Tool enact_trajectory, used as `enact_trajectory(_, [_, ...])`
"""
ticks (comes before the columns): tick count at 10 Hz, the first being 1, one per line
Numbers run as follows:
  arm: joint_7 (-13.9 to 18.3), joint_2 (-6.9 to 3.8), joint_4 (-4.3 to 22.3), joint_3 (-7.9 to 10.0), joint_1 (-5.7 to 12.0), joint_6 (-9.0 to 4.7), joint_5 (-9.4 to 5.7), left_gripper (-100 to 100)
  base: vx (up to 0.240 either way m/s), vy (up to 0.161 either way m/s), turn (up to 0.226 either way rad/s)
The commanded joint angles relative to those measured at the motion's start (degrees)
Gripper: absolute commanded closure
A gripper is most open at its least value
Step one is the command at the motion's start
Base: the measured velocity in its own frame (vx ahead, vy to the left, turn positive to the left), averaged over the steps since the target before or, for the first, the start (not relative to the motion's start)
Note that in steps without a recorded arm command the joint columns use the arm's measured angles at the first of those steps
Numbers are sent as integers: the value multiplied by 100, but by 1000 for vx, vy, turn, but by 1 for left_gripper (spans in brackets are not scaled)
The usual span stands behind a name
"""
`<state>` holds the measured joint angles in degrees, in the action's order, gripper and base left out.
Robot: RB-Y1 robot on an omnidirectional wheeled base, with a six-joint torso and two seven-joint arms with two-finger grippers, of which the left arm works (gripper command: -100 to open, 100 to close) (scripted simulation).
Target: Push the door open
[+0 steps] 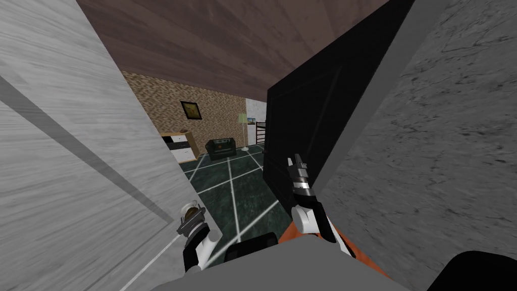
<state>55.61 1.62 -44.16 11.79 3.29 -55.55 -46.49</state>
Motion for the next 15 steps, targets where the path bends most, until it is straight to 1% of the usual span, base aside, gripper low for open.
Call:
enact_trajectory(1, [-29,30,9,129,13,-101,-62,100,223,39,101])
enact_trajectory(2, [-49,80,6,160,14,-116,-81,100,203,22,81])
enact_trajectory(3, [-15,55,71,117,38,-93,-61,100,86,9,27])
enact_trajectory(4, [-43,-120,57,206,39,-125,-130,100,93,23,14])
enact_trajectory(5, [-56,-190,56,251,37,-137,-168,100,144,38,33])
enact_trajectory(6, [-63,-223,55,275,37,-144,-189,100,156,54,44])
enact_trajectory(8, [-63,-223,55,275,37,-144,-189,100,68,33,8])
enact_trajectory(9, [-95,-317,50,387,33,-174,-283,100,147,45,50])
enact_trajectory(11, [-103,-328,49,416,32,-182,-308,100,148,45,33])
enact_trajectory(12, [-128,-335,46,504,29,-207,-382,100,128,65,40])
enact_trajectory(13, [-144,-315,43,560,28,-222,-429,100,185,86,71])
enact_trajectory(15, [-144,-315,43,560,28,-222,-429,100,100,39,29])
